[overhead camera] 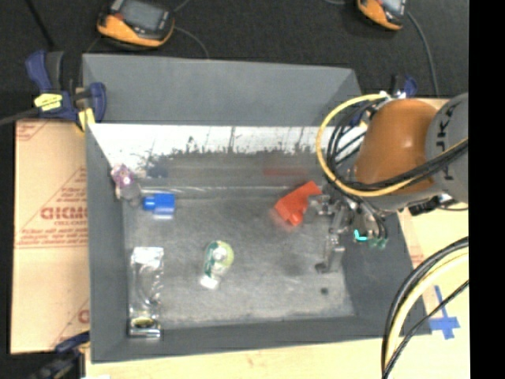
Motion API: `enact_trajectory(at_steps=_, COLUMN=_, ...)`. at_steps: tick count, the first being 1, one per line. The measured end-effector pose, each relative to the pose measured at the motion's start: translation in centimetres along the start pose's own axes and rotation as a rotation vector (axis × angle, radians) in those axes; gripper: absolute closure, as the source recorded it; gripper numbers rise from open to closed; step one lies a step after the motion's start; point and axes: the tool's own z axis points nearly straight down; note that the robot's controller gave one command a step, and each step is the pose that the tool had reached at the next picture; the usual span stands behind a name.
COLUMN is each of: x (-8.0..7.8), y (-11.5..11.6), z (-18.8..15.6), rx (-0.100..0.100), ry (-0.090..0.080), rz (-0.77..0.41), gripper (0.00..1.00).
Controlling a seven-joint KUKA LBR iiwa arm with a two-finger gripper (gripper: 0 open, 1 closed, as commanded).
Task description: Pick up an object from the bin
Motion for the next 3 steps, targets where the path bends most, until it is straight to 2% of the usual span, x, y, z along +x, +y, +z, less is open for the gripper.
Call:
enact_trajectory(at_steps=1, x=-8.5, y=3.4, z=3.4, rx=-0.001, ry=-0.011, rz=-0.061, gripper=0.0)
enact_trajectory(at_steps=2, x=-9.2, y=-2.7, z=7.1, rx=0.003, ry=-0.011, rz=-0.136, gripper=0.0)
enact_trajectory(at_steps=3, x=-9.3, y=-2.4, z=6.9, rx=0.003, ry=-0.013, rz=-0.14, gripper=1.0)
